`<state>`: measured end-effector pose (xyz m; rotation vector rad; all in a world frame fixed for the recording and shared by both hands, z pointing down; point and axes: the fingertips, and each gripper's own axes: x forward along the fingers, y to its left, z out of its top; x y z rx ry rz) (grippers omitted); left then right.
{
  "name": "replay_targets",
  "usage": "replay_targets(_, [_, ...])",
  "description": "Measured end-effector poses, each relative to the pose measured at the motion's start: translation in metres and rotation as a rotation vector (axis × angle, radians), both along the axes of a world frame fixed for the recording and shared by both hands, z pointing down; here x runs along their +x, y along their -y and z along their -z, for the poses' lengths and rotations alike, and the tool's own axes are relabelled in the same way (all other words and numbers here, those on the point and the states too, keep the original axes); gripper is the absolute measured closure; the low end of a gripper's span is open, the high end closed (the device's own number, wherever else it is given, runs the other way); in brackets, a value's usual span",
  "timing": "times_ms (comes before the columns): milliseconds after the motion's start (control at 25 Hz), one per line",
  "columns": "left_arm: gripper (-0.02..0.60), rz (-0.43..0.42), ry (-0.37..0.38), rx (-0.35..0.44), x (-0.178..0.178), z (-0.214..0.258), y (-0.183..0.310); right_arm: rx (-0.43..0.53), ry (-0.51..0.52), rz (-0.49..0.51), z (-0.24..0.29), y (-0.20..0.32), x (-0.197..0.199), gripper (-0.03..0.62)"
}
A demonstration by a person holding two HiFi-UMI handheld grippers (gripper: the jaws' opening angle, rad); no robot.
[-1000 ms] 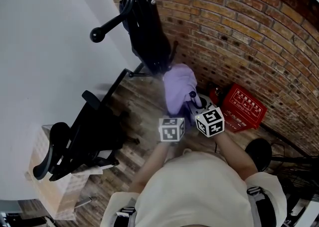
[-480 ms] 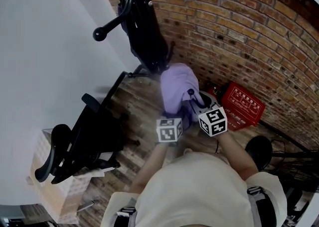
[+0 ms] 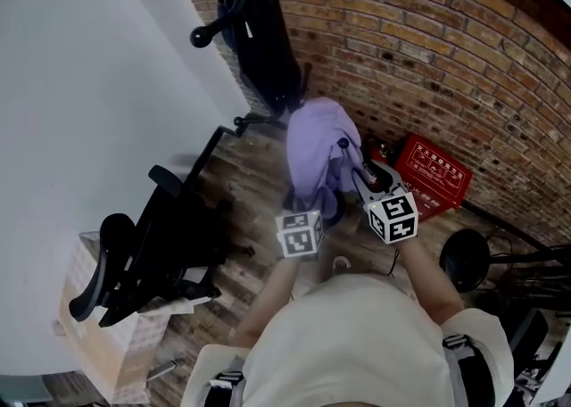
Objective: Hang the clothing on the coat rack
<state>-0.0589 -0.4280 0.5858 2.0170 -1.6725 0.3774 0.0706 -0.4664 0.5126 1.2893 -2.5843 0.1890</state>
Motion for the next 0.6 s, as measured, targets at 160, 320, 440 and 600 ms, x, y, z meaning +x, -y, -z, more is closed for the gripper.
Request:
replay_targets(160, [0.296,-0.009,-0.008,0.016,-0.007,0.01,-0.022,0.005,0.01,-0.024,0.005,-0.025,-0.001,0.459])
replay_targets(320, [0.298,-0.022,-0.021,0.039,-0.015,0.024,-0.048,0.012,0.024,-0.038,0.01,-0.055,-0.01,0.459])
replay_targets(440, [0.298,-0.036,-0.03,0.071,-0.019,0.037,-0.068,0.028,0.038,-0.055,0.016,-0.081,-0.016,0.459])
replay_targets(600, [0.347,-0.035,-0.062,0.118,-0.026,0.054,-0.095,0.045,0.056,-0.07,0.023,-0.117,-0.022,0.459])
